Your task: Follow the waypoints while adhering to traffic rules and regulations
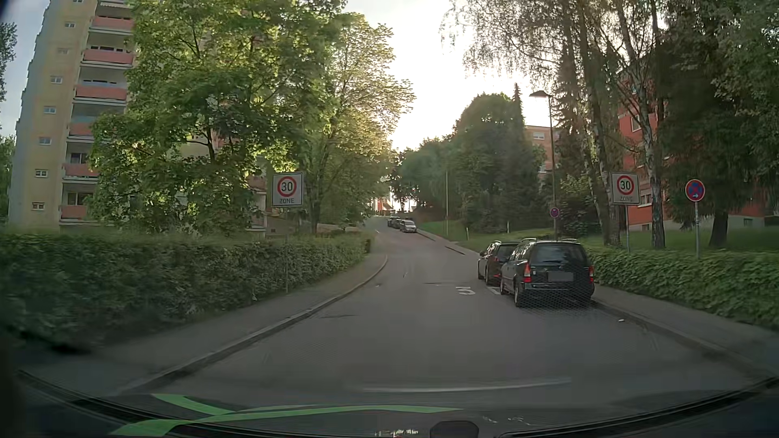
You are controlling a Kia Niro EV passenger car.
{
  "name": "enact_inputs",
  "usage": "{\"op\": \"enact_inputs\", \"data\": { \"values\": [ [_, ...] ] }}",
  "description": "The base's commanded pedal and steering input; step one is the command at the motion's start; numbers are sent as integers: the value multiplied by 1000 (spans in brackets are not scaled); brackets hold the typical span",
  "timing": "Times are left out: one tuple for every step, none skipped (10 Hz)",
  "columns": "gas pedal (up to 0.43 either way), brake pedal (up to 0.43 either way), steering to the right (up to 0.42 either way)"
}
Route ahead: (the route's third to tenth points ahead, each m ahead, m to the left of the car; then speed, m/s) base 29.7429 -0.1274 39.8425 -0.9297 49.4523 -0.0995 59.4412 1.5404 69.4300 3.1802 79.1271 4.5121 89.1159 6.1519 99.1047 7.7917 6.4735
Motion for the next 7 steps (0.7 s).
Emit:
{"op": "enact_inputs", "data": {
  "values": [
    [110, 0, 1],
    [118, 0, 1],
    [118, 0, 1],
    [118, 0, 1],
    [118, 0, 1],
    [118, 0, 1],
    [118, 0, 3]
  ]
}}
